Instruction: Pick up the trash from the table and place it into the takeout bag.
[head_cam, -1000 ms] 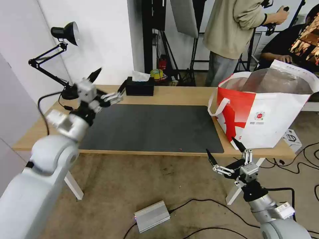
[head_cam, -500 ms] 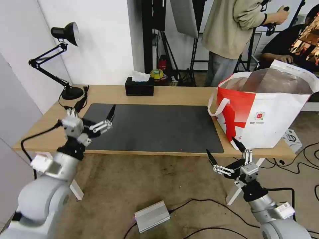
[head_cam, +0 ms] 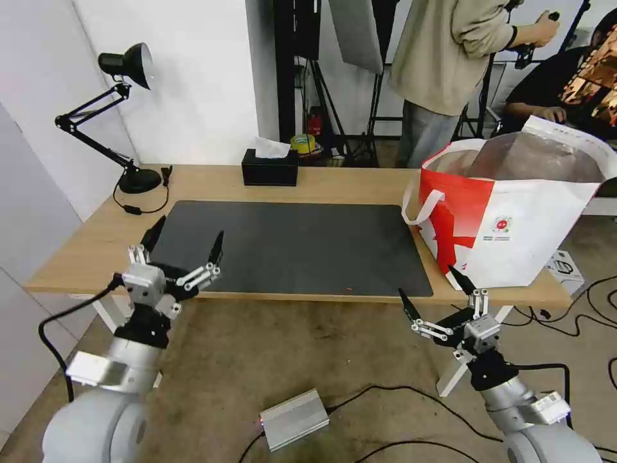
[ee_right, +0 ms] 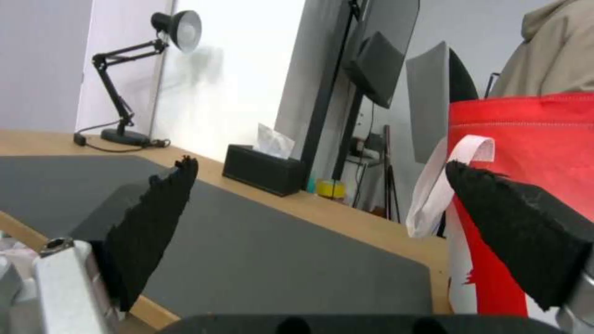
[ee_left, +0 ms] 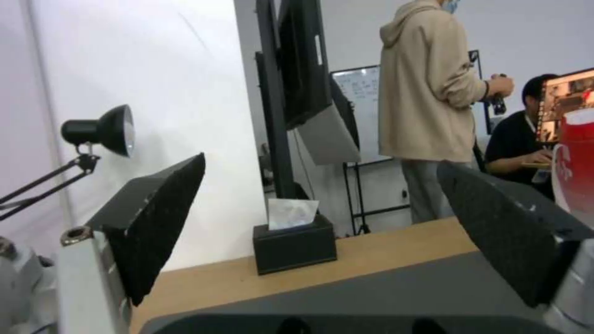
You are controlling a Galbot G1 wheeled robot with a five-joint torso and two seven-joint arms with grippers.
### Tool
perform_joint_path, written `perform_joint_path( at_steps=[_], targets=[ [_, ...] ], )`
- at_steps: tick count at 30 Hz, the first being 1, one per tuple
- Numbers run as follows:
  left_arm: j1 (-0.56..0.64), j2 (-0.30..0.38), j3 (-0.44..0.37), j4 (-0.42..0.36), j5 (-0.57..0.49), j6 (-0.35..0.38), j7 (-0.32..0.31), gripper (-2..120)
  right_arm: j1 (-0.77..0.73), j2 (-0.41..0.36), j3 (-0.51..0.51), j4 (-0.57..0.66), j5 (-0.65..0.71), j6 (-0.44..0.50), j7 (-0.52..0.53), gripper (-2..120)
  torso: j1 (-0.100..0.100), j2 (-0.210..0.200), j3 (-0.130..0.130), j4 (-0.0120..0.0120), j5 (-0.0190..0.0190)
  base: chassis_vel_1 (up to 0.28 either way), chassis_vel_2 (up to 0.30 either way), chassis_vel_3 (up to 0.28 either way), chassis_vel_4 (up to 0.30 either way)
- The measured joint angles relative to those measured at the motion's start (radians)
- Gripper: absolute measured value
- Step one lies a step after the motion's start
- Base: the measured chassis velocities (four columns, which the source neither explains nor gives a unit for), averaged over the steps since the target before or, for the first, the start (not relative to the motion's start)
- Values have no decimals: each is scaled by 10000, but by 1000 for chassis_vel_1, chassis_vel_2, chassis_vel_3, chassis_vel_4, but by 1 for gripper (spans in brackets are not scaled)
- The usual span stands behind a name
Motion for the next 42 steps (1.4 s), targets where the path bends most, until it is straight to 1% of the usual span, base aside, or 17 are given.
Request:
perform_joint_path(
  at_steps=[6,10,12,20,24,31,38,42],
  targets=[
    [158,-136,-136,8,253,-179,23,100,0,0,0,0,0,0,0,100,0,0,0,-1,1,0,0,0,0],
    [429,-602,-58,209,744,-514,47,100,0,0,0,0,0,0,0,100,0,0,0,0,-1,0,0,0,0],
    [449,-666,-58,286,798,-569,41,100,0,0,0,0,0,0,0,100,0,0,0,0,-2,0,0,0,0],
    [472,-645,-139,429,850,-619,24,100,0,0,0,1,0,0,0,100,0,0,0,0,-2,0,0,0,0],
    [550,-732,-38,542,927,-656,22,100,0,0,0,0,0,0,0,100,0,0,0,0,-1,0,0,0,0],
    [644,-846,80,1126,970,-921,-16,100,0,0,0,0,0,0,0,100,0,0,0,0,-1,0,0,0,0],
    [656,-924,156,1378,966,-983,-35,100,0,0,0,1,0,0,0,100,0,0,0,0,-1,0,0,0,0],
    [715,-971,171,1527,963,-1152,-43,100,0,0,0,0,0,0,0,100,0,0,0,0,-1,0,0,0,0]
  ],
)
